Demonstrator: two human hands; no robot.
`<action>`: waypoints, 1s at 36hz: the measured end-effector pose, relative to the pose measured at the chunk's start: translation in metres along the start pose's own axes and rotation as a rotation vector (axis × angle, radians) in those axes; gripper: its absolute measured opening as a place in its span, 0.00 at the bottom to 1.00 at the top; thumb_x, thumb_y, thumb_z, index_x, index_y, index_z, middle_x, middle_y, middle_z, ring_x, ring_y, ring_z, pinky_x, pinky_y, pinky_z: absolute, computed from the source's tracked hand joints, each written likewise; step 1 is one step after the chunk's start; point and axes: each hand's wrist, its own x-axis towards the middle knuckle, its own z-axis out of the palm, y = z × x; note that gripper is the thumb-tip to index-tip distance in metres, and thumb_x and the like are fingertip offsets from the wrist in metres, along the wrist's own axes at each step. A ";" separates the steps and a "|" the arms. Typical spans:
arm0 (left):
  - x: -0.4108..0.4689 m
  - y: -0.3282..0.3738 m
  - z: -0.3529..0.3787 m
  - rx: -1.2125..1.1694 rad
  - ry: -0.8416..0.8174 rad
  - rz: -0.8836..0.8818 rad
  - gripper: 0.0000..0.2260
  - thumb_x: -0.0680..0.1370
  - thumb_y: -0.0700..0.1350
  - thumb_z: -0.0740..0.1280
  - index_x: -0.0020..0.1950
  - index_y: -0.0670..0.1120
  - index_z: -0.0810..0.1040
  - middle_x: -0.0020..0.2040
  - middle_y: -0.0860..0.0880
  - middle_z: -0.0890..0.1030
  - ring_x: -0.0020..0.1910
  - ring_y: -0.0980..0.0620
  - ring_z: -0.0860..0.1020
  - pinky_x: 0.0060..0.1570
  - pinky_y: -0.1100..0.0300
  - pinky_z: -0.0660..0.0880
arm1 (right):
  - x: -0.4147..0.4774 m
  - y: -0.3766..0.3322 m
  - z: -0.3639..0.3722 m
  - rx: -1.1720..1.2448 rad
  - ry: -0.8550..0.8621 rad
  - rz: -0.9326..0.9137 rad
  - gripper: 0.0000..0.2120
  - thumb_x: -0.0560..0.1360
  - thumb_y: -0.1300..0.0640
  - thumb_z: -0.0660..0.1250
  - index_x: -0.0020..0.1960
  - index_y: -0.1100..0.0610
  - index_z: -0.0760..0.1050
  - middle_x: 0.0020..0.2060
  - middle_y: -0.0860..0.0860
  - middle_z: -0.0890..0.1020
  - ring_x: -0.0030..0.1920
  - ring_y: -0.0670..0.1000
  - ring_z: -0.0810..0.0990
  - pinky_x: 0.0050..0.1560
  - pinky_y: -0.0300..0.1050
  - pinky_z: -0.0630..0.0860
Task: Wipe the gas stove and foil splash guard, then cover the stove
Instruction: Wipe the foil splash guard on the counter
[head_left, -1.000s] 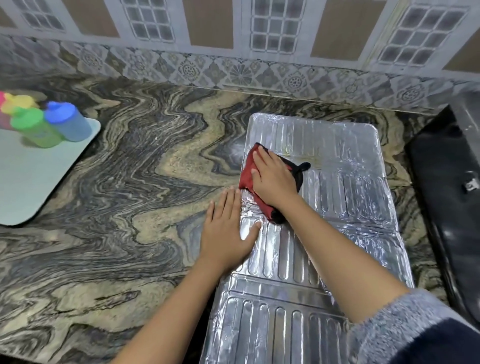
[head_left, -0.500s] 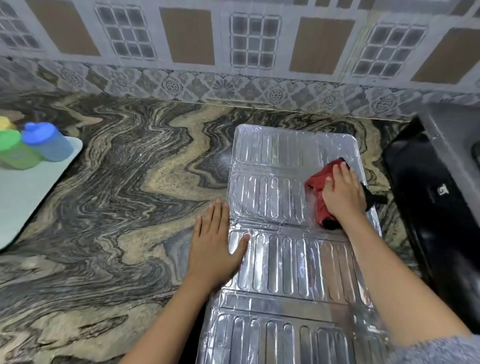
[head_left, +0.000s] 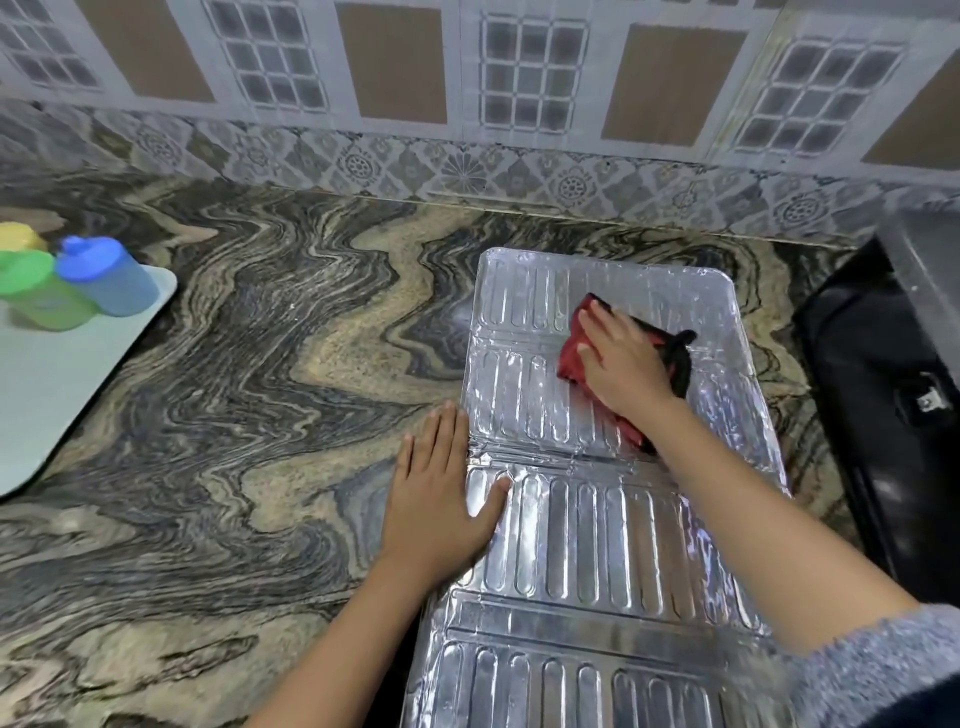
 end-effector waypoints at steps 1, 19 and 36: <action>0.000 0.000 0.000 0.004 -0.003 -0.001 0.35 0.77 0.66 0.44 0.75 0.49 0.34 0.76 0.52 0.35 0.75 0.55 0.35 0.73 0.55 0.35 | -0.001 -0.012 0.004 -0.007 -0.012 -0.041 0.24 0.81 0.48 0.48 0.76 0.51 0.53 0.76 0.47 0.52 0.76 0.52 0.49 0.76 0.52 0.47; -0.002 0.004 -0.002 0.008 0.006 -0.040 0.35 0.77 0.65 0.45 0.75 0.49 0.35 0.76 0.53 0.36 0.75 0.56 0.35 0.73 0.55 0.35 | 0.074 -0.090 0.032 0.058 0.040 -0.017 0.25 0.80 0.50 0.46 0.76 0.55 0.52 0.77 0.50 0.53 0.76 0.53 0.49 0.76 0.52 0.48; -0.001 0.002 0.003 0.024 0.009 -0.033 0.35 0.76 0.66 0.45 0.75 0.50 0.33 0.76 0.52 0.35 0.75 0.56 0.35 0.73 0.55 0.36 | 0.059 0.050 -0.008 0.022 0.118 0.222 0.24 0.80 0.49 0.46 0.75 0.53 0.54 0.77 0.48 0.53 0.76 0.53 0.52 0.75 0.52 0.50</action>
